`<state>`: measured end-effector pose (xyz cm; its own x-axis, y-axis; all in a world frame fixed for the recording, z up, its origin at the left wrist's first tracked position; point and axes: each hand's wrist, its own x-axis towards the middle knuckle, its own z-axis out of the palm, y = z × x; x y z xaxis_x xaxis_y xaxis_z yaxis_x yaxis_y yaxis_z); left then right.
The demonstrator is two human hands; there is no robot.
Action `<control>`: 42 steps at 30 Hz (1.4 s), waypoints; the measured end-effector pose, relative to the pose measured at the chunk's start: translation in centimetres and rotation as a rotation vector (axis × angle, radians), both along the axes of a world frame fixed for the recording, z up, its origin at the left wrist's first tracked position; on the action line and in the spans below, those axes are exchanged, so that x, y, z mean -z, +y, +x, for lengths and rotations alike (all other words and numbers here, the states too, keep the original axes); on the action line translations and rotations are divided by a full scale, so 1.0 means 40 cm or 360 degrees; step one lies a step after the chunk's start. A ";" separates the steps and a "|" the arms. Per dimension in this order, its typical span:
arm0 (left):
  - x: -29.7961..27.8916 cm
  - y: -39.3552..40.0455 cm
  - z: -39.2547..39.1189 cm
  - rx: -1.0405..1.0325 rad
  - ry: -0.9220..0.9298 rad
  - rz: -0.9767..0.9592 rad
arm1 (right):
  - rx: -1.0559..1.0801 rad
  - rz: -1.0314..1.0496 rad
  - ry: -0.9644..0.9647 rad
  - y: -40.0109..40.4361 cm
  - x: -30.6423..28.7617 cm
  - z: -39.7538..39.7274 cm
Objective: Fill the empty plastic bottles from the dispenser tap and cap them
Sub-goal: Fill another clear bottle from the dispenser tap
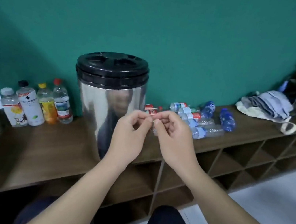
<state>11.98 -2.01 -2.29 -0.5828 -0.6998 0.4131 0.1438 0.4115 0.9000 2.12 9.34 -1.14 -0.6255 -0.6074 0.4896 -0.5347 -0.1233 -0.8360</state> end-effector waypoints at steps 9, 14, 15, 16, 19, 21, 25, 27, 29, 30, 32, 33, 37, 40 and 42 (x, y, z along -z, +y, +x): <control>0.171 0.061 -0.283 0.0136 -0.0466 0.0136 | 0.0440 0.0375 -0.0072 0.144 0.217 -0.340; 0.268 0.049 -0.435 0.0142 -0.0728 0.0160 | 0.0607 0.0548 -0.0017 0.179 0.298 -0.532; 0.283 0.047 -0.463 0.0140 -0.0784 0.0137 | 0.0626 0.0586 -0.0024 0.183 0.303 -0.571; 0.299 0.043 -0.489 0.0127 -0.0824 0.0109 | 0.0637 0.0625 -0.0054 0.186 0.304 -0.608; 0.335 0.027 -0.560 0.0070 -0.0908 0.0071 | 0.0702 0.0688 -0.0125 0.189 0.316 -0.724; 0.347 0.014 -0.598 0.0051 -0.0959 0.0064 | 0.0736 0.0702 -0.0145 0.181 0.333 -0.793; 0.358 -0.003 -0.652 0.0058 -0.0957 0.0141 | 0.0726 0.0763 -0.0279 0.145 0.375 -0.892; 0.371 -0.014 -0.672 0.0097 -0.0933 0.0189 | 0.0729 0.0748 -0.0347 0.125 0.396 -0.925; 0.374 -0.020 -0.686 0.0160 -0.0901 0.0214 | 0.0726 0.0737 -0.0372 0.109 0.401 -0.940; 0.372 -0.020 -0.690 0.0190 -0.0884 0.0224 | 0.0722 0.0734 -0.0379 0.103 0.398 -0.942; 0.363 -0.018 -0.699 0.0242 -0.0839 0.0272 | 0.0737 0.0721 -0.0400 0.097 0.402 -0.946; 0.362 -0.017 -0.703 0.0250 -0.0818 0.0295 | 0.0756 0.0708 -0.0404 0.097 0.407 -0.946; 0.355 -0.010 -0.691 0.0204 -0.0646 0.0354 | 0.0789 0.0645 -0.0385 0.111 0.425 -0.915; 0.320 0.013 -0.651 0.0055 -0.0383 0.0460 | 0.0773 0.0590 -0.0411 0.123 0.430 -0.862; 0.297 0.024 -0.619 -0.0001 -0.0196 0.0547 | 0.0730 0.0570 -0.0433 0.122 0.429 -0.811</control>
